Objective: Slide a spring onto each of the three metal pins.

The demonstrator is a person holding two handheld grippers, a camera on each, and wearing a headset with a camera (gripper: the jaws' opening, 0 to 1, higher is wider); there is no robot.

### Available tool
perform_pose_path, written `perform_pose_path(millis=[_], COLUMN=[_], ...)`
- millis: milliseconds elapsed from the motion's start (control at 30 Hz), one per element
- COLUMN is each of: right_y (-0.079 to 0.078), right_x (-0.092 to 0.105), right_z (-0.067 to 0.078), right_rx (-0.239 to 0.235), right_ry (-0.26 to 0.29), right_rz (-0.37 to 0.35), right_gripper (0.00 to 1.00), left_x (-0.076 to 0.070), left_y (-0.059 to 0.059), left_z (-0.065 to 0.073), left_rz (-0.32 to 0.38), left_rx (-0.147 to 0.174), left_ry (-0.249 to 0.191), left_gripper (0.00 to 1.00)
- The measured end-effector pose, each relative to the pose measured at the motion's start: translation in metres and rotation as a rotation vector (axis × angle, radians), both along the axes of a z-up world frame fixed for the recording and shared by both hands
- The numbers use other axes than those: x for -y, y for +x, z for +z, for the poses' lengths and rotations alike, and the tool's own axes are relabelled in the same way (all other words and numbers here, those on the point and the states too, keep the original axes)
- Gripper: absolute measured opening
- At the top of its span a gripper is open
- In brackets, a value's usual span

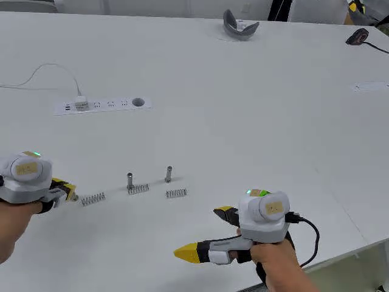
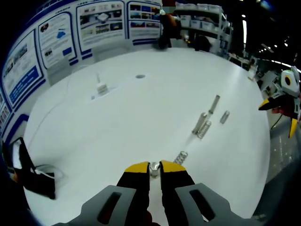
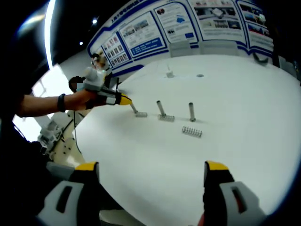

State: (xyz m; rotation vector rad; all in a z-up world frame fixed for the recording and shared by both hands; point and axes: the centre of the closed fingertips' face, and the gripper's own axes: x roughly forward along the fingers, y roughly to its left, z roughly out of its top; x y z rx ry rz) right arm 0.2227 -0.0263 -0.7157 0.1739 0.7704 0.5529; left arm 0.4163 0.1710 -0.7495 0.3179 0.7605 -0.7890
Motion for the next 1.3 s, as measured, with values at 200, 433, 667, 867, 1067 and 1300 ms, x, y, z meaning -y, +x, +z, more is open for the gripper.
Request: perform_pose_path(millis=[200, 433, 667, 867, 1067, 1300], right_y=[-0.003, -0.003, -0.006, -0.006, -0.006, -0.006], right_x=[0.001, 0.001, -0.001, -0.001, -0.002, 0.0], right_z=[-0.003, -0.003, -0.006, -0.008, -0.006, -0.005], right_rx=[-0.009, -0.01, -0.016, -0.02, -0.015, -0.012], right_ry=[-0.003, 0.001, 0.001, 0.0, 0.002, 0.002], right_rz=[0.004, -0.001, 0.002, 0.004, 0.006, 0.007], right_gripper=[0.94, 0.94, 0.94, 0.94, 0.94, 0.94], left_x=[0.008, 0.015, 0.017, 0.015, 0.015, 0.013], left_y=[-0.001, -0.002, -0.005, -0.006, -0.005, -0.01], left_z=[0.0, -0.001, -0.001, -0.001, 0.001, 0.009], left_rz=[-0.009, -0.024, -0.053, -0.07, -0.059, -0.019], left_rx=[0.001, 0.0, 0.004, 0.01, 0.009, -0.008], left_ry=[-0.008, -0.01, 0.007, 0.024, 0.029, -0.007], left_gripper=[0.07, 0.07, 0.08, 0.08, 0.1, 0.18])
